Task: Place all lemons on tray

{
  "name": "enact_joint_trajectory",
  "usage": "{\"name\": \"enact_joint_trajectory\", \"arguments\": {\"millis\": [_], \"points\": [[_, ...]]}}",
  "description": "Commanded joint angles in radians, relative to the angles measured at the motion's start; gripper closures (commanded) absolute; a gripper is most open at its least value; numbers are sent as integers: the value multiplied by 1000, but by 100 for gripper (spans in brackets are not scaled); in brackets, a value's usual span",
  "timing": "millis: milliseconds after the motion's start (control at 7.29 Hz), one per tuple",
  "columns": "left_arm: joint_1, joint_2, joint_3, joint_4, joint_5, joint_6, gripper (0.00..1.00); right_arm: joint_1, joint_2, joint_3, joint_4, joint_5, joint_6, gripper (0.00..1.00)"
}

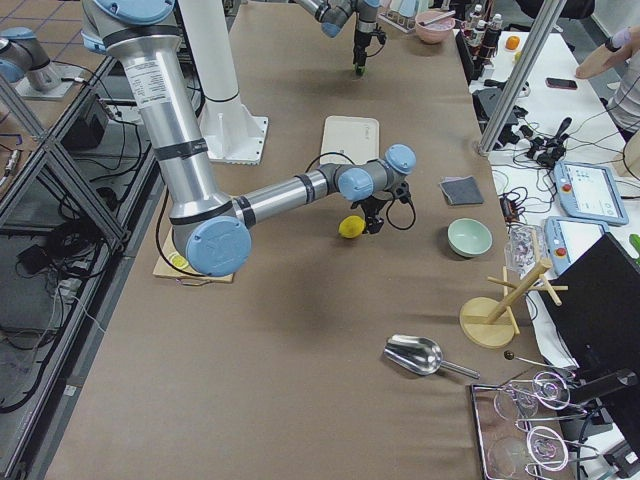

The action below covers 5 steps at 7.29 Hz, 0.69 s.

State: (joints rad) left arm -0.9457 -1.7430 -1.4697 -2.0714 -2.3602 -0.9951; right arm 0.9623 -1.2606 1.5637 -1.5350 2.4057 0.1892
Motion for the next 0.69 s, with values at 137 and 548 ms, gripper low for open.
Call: {"name": "enact_joint_trajectory", "arguments": {"millis": [137,548], "points": [[8,8,-7,-19,-5,1,100,-23,18,-43,35,-13,-1,1],[-2,5,-24,-6,-19,7,100,-66,30,-77,74,-22,-5,3]]}}
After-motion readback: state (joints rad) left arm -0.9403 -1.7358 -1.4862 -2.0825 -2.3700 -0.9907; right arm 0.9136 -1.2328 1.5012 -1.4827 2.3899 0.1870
